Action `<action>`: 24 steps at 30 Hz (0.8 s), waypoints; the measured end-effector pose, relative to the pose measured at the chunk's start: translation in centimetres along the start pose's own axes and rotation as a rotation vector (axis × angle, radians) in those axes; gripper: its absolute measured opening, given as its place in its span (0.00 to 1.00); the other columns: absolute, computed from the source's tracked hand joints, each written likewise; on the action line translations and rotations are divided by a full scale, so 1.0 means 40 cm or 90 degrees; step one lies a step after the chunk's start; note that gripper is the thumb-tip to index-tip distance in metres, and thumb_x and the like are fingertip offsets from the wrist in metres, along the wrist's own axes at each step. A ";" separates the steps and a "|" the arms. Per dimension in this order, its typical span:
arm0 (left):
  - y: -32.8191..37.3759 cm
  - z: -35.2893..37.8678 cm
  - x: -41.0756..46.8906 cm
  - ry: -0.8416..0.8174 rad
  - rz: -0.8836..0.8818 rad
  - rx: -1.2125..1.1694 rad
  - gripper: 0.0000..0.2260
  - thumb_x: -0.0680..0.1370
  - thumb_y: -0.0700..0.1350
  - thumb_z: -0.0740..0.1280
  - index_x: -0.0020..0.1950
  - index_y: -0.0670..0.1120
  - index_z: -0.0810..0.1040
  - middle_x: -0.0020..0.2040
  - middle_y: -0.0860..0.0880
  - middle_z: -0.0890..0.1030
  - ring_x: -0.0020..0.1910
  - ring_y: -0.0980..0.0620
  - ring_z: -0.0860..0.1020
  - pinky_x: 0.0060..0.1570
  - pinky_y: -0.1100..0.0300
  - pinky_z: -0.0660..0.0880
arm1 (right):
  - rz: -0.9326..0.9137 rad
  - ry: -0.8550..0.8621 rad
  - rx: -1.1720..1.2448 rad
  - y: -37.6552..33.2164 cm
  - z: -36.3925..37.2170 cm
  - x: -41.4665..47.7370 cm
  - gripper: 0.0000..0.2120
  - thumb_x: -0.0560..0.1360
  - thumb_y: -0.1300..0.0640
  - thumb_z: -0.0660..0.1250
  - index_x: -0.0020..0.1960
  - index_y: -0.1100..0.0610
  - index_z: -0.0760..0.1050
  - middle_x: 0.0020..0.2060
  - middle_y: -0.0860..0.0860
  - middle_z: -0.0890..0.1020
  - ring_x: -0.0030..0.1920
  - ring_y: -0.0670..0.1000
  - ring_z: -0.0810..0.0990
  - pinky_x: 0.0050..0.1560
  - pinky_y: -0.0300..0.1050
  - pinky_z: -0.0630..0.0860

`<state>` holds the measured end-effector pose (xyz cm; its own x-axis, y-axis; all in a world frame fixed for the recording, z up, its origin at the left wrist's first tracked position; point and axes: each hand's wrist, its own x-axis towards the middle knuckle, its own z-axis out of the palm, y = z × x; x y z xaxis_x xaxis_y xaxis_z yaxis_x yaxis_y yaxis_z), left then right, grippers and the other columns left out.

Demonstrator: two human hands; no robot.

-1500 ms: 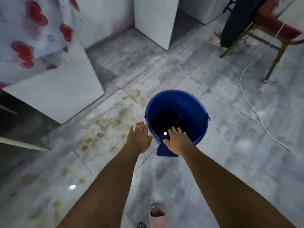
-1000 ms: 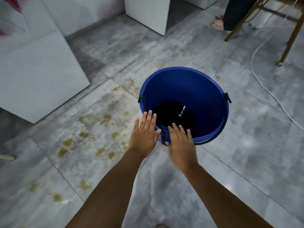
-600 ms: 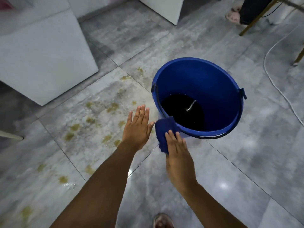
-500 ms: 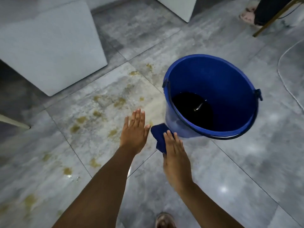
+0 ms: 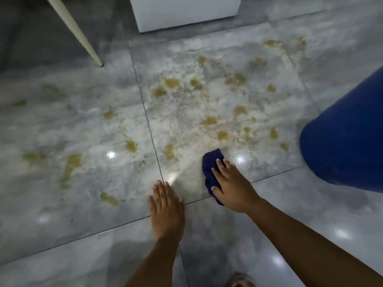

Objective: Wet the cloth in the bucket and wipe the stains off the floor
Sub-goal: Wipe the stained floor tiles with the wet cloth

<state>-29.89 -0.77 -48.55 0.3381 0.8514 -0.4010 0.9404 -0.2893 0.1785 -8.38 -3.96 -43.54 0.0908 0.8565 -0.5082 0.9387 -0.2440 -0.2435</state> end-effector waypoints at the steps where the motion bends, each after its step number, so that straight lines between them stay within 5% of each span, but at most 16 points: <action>1: -0.012 0.017 -0.001 0.009 0.000 -0.016 0.29 0.81 0.55 0.44 0.77 0.39 0.51 0.78 0.40 0.52 0.77 0.44 0.46 0.73 0.49 0.41 | 0.002 0.001 0.017 -0.017 0.015 0.010 0.38 0.76 0.33 0.38 0.78 0.57 0.48 0.78 0.54 0.43 0.77 0.54 0.39 0.75 0.49 0.39; 5: -0.039 0.057 -0.005 0.085 0.019 -0.040 0.29 0.82 0.55 0.45 0.77 0.39 0.53 0.77 0.40 0.55 0.77 0.46 0.47 0.74 0.48 0.42 | -0.029 0.071 0.112 -0.110 0.046 0.092 0.40 0.75 0.32 0.38 0.78 0.56 0.52 0.78 0.53 0.48 0.77 0.52 0.41 0.75 0.48 0.41; 8: -0.037 0.059 -0.006 0.116 0.017 -0.045 0.28 0.82 0.55 0.45 0.78 0.41 0.49 0.78 0.41 0.52 0.78 0.46 0.45 0.74 0.47 0.43 | -0.006 0.172 0.117 -0.117 0.046 0.153 0.26 0.80 0.49 0.51 0.73 0.60 0.63 0.75 0.58 0.60 0.76 0.58 0.54 0.75 0.58 0.55; 11: -0.034 0.057 -0.008 0.106 0.023 -0.047 0.28 0.82 0.55 0.45 0.78 0.41 0.49 0.78 0.42 0.51 0.78 0.46 0.47 0.74 0.46 0.44 | 0.009 0.204 0.087 -0.081 0.080 0.124 0.26 0.75 0.59 0.57 0.72 0.61 0.64 0.75 0.59 0.62 0.76 0.60 0.55 0.73 0.60 0.58; 17: -0.041 0.062 -0.007 0.117 0.023 -0.047 0.27 0.82 0.53 0.44 0.77 0.39 0.56 0.78 0.41 0.55 0.77 0.45 0.51 0.74 0.46 0.47 | -0.181 0.168 0.052 -0.136 0.143 0.128 0.28 0.73 0.56 0.53 0.73 0.58 0.64 0.74 0.55 0.63 0.76 0.55 0.54 0.75 0.55 0.50; 24: -0.052 0.031 0.049 0.161 -0.026 -0.065 0.27 0.82 0.53 0.43 0.77 0.40 0.52 0.78 0.40 0.53 0.77 0.45 0.49 0.74 0.47 0.42 | -0.135 0.243 -0.002 -0.070 0.108 0.207 0.25 0.81 0.49 0.49 0.76 0.55 0.57 0.76 0.53 0.56 0.77 0.55 0.49 0.75 0.57 0.50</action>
<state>-31.13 0.95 -50.82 0.2686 0.9474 -0.1742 0.9401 -0.2183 0.2619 -11.69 1.85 -50.63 0.0118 0.9943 -0.1056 0.9509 -0.0438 -0.3063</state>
